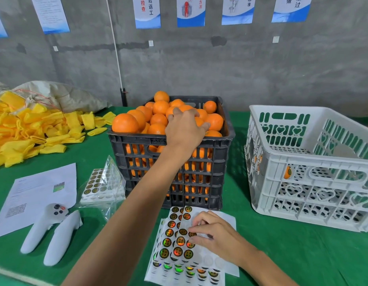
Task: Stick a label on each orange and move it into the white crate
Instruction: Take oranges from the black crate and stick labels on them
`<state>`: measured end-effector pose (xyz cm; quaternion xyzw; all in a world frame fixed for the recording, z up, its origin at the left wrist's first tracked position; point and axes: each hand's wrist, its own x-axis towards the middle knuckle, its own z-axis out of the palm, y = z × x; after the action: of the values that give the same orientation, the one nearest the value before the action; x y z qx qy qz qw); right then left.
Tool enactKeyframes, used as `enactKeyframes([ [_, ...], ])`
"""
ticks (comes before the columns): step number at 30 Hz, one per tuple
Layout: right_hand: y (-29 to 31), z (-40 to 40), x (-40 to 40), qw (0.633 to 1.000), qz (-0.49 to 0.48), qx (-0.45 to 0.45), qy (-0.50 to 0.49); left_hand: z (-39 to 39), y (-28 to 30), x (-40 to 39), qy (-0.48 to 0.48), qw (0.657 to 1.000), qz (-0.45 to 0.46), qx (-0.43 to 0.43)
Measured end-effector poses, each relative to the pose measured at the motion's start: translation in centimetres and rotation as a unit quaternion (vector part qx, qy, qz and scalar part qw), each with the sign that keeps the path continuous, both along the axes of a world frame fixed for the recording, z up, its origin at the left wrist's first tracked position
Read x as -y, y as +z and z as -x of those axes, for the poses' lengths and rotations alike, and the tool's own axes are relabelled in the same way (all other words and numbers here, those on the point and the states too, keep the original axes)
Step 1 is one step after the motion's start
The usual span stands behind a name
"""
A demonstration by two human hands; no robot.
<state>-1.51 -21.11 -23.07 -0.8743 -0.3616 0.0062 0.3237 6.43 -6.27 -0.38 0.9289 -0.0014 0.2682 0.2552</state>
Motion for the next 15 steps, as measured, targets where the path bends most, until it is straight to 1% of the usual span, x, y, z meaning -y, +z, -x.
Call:
enactKeyframes([
  [3,0.00,0.04,-0.07,1.000,0.016,0.018,0.009,-0.05,-0.02,-0.03,0.002,1.000,-0.002,-0.001],
  [5,-0.03,0.10,-0.17,1.000,0.008,0.022,0.007,-0.04,-0.02,-0.02,0.004,1.000,-0.004,0.000],
  [11,-0.13,0.08,-0.07,0.994,-0.081,-0.065,-0.020,0.15,-0.01,0.00,0.000,1.000,-0.003,0.007],
  [15,-0.25,-0.03,-0.30,0.990,-0.102,-0.081,-0.044,0.25,-0.01,0.04,-0.003,1.000,-0.003,0.011],
])
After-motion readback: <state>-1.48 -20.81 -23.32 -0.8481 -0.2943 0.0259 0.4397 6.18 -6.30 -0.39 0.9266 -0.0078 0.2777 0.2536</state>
